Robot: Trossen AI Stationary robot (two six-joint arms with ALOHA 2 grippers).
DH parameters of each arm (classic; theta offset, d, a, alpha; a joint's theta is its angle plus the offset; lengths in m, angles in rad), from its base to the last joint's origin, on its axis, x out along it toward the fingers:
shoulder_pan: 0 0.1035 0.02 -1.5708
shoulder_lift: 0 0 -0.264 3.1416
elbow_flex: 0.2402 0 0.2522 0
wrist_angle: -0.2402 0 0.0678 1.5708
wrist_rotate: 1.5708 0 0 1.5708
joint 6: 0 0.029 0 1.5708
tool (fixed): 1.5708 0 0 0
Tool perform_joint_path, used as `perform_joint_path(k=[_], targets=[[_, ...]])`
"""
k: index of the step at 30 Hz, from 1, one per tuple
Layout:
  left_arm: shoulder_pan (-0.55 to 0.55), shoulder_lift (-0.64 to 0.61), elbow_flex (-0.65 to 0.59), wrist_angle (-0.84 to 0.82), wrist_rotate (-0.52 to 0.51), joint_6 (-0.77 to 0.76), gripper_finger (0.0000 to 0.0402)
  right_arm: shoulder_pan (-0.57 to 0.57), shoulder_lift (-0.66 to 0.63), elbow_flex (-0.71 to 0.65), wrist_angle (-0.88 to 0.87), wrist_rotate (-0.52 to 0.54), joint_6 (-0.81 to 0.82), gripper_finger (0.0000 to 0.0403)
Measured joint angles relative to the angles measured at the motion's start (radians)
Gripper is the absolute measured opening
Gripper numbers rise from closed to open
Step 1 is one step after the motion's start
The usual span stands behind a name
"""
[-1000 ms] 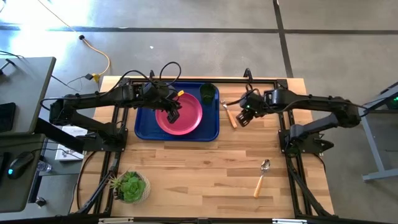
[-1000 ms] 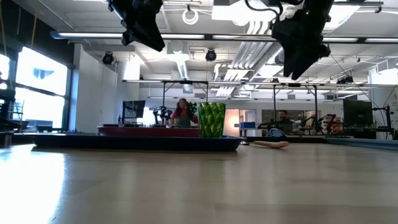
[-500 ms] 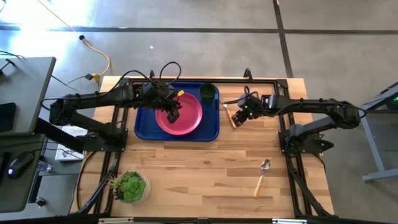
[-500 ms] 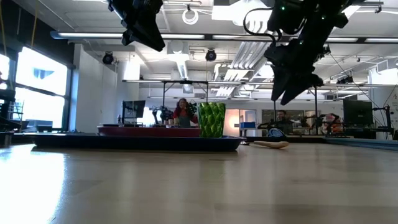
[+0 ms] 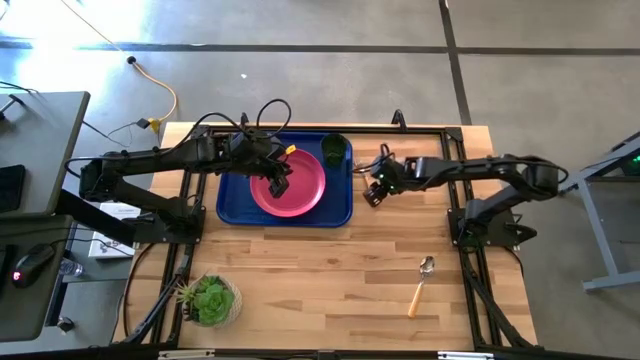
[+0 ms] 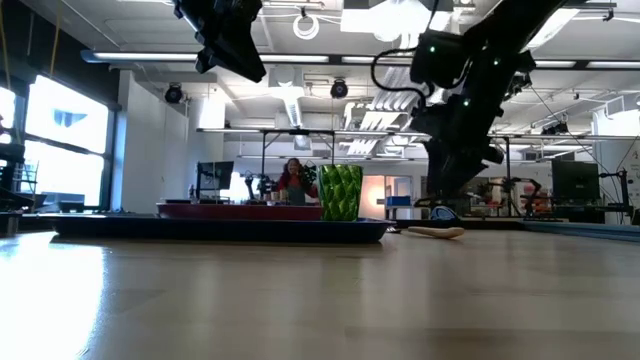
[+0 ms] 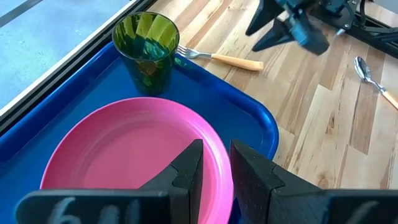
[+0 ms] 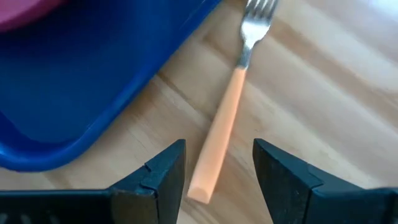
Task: Pick and place plate/cup/fork/spoon on tray
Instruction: Move the orange fork to the center of the table
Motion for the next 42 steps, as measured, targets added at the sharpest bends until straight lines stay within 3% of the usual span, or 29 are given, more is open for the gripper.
perform_joint_path(k=[11,29,42], targets=[[0.000,0.000,0.000,0.000,-0.002,0.000,0.0069,0.000,0.104,0.000,0.085,-0.014,0.010,0.0178],[0.000,0.000,0.000,0.000,-0.008,0.025,0.0069,0.001,0.248,0.003,0.135,0.057,0.042,0.0175],[0.000,0.000,0.000,-0.001,-0.008,0.026,0.0069,0.000,0.249,0.003,0.134,0.046,0.179,0.0066]])
